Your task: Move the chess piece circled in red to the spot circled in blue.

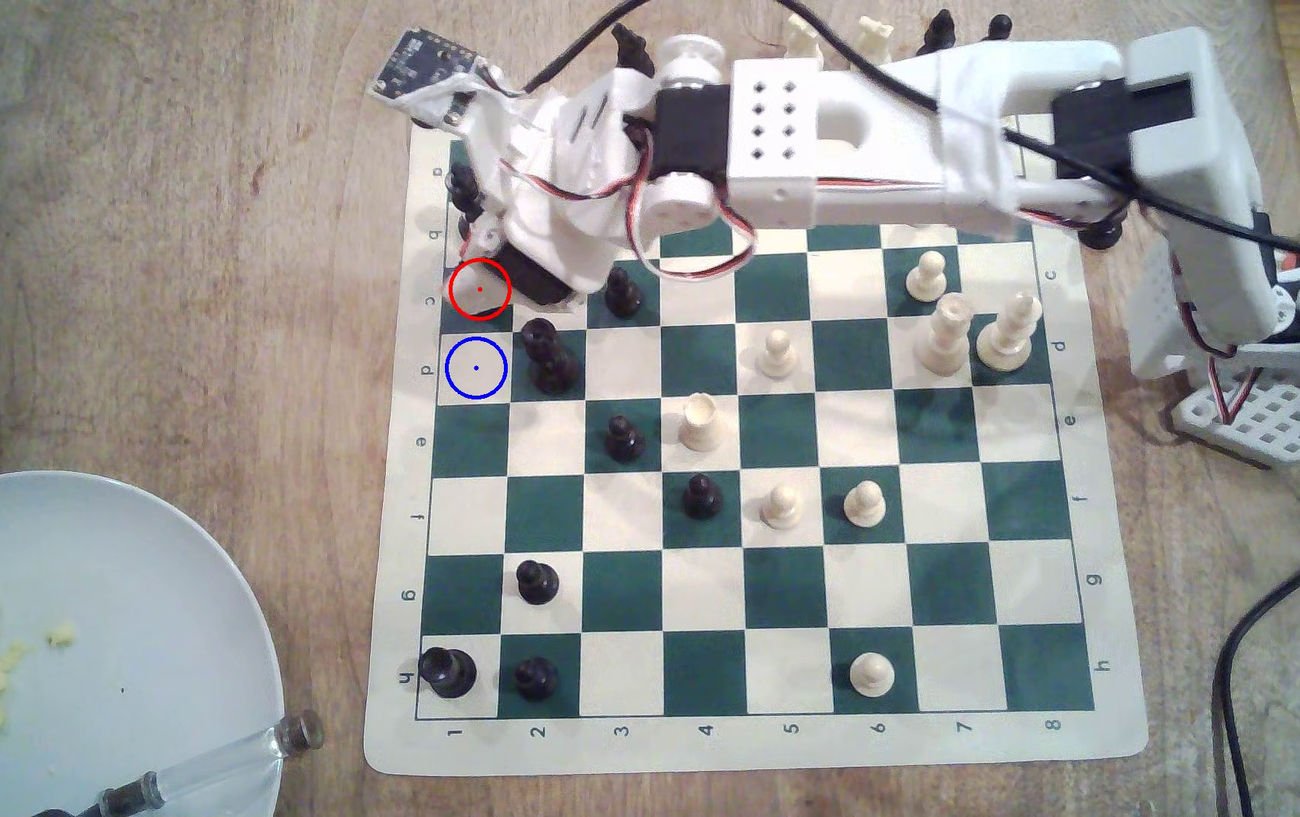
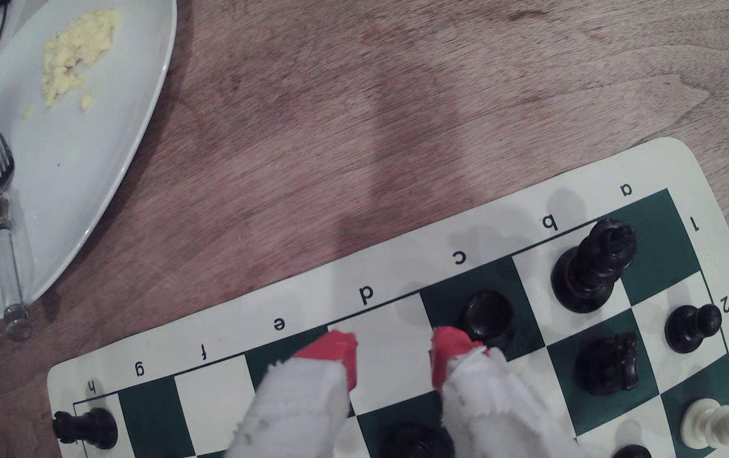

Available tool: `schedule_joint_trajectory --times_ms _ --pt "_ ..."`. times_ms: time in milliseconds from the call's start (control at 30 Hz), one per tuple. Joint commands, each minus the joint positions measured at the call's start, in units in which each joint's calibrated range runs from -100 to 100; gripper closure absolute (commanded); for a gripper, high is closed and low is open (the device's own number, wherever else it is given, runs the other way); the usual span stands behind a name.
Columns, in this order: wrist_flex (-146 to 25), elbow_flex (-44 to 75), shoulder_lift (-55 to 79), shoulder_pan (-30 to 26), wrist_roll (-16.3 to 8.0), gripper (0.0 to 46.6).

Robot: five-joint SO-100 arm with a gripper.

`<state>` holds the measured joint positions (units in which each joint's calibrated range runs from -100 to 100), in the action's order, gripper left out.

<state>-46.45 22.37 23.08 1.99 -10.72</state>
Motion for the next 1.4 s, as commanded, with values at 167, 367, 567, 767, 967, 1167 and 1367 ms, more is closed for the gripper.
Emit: schedule_joint_trajectory --times_ms 167,367,567,767,967,1167,1367 --pt "0.34 10.09 3.06 1.96 -0.10 35.7" --pt "0.75 11.09 5.78 2.58 0.20 35.4" --pt "0.75 14.44 8.75 3.05 0.20 35.1" --pt "0.75 16.62 11.04 3.84 0.44 35.0" --pt "0.59 16.62 12.32 3.99 0.68 34.9" --pt "1.08 16.62 13.25 3.60 0.73 34.5" --pt "1.65 17.16 13.33 3.52 0.73 33.8"
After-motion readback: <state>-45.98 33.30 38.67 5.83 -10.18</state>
